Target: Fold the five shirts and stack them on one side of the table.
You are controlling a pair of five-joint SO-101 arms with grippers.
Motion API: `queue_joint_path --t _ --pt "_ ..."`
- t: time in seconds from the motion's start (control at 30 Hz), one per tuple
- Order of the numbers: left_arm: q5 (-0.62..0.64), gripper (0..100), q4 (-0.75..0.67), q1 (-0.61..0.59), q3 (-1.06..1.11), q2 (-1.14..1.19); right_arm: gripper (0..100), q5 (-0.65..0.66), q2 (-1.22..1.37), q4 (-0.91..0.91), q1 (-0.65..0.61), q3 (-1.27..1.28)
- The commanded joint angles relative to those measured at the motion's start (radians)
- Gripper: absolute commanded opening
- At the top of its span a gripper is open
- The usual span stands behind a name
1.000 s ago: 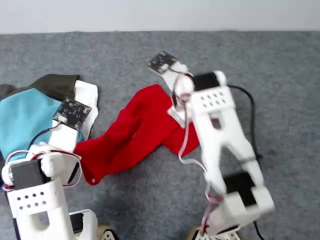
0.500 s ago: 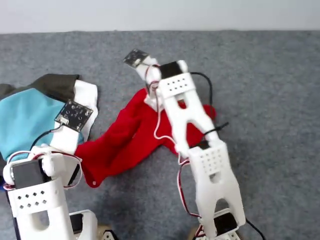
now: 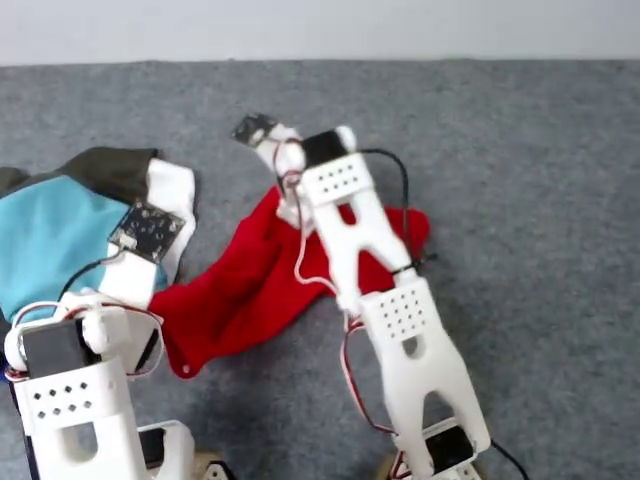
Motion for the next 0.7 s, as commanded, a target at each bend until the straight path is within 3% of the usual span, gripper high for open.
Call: queue_joint_path --t 0.0,0.23,0.37,0.67 --pt "-0.006 2 -0.012 -0.003 -0.010 -0.009 1.0 -0.002 -0.180 0.045 0.024 0.028" --pt "-0.006 2 -0.025 -0.003 -0.013 -0.009 1.0 0.057 -0.495 0.038 0.008 0.491" --pt "-0.006 2 -0.025 -0.003 -0.013 -0.009 1.0 0.055 -0.564 0.045 0.008 0.618" --pt "-0.006 2 -0.025 -0.003 -0.015 -0.009 1.0 0.124 -0.923 0.042 0.107 1.114"
